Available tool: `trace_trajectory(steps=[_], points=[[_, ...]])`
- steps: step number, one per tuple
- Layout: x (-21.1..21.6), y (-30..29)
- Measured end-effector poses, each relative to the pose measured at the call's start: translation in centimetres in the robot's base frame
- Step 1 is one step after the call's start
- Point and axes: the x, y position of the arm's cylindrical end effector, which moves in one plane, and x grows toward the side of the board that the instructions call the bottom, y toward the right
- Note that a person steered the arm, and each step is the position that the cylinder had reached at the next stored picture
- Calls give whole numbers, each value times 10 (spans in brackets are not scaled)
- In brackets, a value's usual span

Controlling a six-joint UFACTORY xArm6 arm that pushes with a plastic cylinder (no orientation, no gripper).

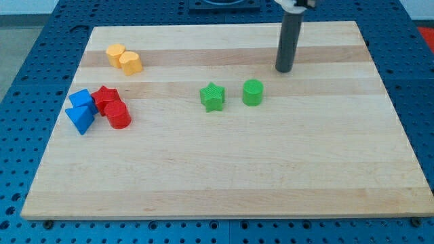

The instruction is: Slide green circle closer to green star

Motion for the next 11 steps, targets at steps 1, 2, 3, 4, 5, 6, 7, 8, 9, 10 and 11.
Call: trace_trajectory(steps=[1, 2, 3, 4, 5, 6, 7, 8, 9, 10, 11], points=[[25, -37], [44, -110], [53, -155], [53, -135], [50, -90], [63, -63], [86, -63], [92, -94], [94, -142], [94, -155], [94, -120]])
